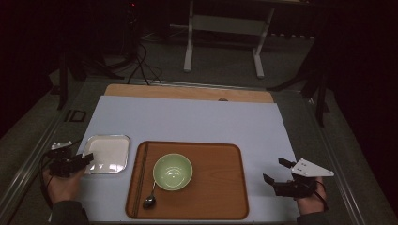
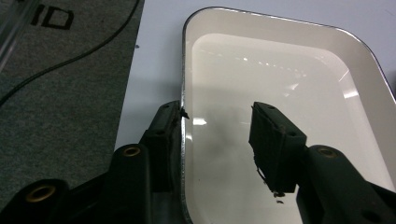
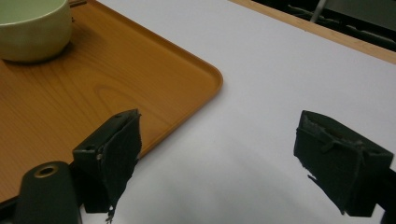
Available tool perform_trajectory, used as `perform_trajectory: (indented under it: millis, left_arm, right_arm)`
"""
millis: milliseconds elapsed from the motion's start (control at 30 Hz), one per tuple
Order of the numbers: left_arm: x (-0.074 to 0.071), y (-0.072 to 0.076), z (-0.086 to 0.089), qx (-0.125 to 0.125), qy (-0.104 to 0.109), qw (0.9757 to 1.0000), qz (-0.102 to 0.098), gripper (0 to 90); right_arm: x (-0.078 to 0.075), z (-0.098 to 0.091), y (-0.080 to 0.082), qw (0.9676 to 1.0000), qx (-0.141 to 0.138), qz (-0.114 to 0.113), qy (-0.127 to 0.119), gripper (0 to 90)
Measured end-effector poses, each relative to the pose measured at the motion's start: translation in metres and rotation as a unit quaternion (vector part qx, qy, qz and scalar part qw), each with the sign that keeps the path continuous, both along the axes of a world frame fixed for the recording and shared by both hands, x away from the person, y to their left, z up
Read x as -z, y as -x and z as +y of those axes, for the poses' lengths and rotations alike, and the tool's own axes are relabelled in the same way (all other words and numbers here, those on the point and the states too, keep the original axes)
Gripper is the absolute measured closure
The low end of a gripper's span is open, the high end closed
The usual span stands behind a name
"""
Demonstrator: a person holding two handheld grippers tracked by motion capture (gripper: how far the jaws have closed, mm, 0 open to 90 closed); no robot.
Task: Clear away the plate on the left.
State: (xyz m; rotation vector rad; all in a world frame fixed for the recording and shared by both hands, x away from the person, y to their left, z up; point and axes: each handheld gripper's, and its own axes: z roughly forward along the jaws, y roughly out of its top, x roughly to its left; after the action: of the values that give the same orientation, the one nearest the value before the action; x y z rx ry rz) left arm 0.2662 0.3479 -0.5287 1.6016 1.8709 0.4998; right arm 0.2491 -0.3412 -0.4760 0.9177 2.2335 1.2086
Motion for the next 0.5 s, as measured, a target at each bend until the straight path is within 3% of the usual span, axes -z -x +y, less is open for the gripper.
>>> perform_trajectory:
  millis: [133, 500]
  left_arm:
    - [0.0041, -0.0009, 0.0012, 0.0, -0.001, 0.9999, 0.015, 58.5]
    - [0.0056, 0.0004, 0.0046, -0.012, -0.002, 0.9997, 0.02, 69.8]
  right_arm:
    - [0.0, 0.0001, 0.0, 1.0, 0.0, 0.0, 0.0, 14.5]
    - [0.0001, 0.0002, 0.0, 1.0, 0.0, 0.0, 0.0, 14.5]
